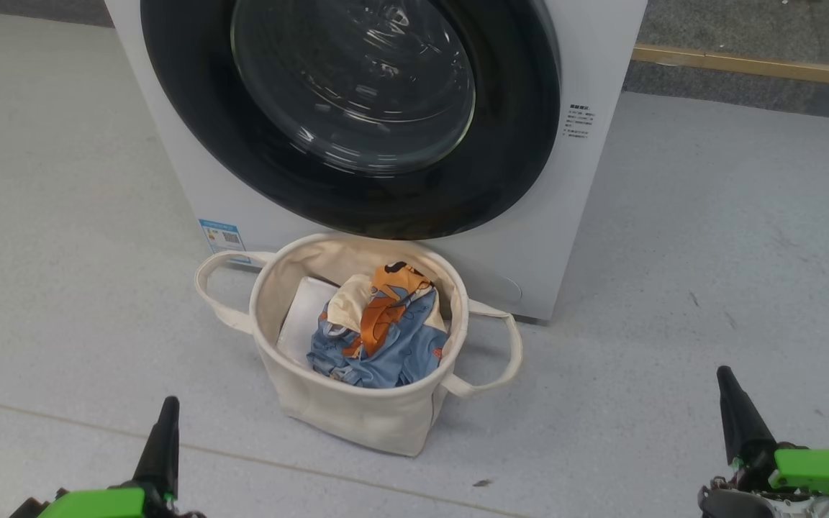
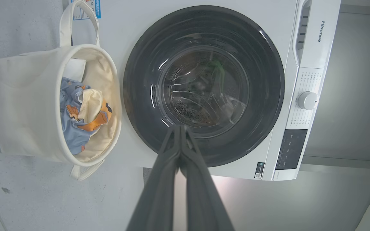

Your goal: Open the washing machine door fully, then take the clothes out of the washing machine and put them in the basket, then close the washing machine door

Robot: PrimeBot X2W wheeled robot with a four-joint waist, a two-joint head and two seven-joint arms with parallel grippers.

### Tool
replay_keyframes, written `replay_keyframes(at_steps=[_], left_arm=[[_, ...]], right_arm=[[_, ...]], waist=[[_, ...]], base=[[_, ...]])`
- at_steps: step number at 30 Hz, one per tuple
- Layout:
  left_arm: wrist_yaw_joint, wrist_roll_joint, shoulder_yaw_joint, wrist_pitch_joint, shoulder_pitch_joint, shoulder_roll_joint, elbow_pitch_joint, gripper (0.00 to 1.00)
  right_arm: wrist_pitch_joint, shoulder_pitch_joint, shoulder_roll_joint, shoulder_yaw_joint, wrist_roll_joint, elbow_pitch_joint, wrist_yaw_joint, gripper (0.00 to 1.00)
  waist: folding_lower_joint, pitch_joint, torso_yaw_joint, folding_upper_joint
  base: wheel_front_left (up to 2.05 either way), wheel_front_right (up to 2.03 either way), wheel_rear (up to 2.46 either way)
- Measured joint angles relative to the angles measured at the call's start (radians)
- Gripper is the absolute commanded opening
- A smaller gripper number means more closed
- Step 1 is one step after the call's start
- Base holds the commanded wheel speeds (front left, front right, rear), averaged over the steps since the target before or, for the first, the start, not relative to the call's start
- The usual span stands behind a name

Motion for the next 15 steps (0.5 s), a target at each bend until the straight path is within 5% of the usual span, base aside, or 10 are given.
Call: replay_keyframes(at_steps=[15], left_arm=[[0.0,0.0,0.0,0.0,0.0,0.0,0.0,0.0]], right_arm=[[0.0,0.0,0.0,0.0,0.0,0.0,0.0,0.0]], waist=[[0.0,0.0,0.0,0.0]], base=[[0.0,0.0,0.0]])
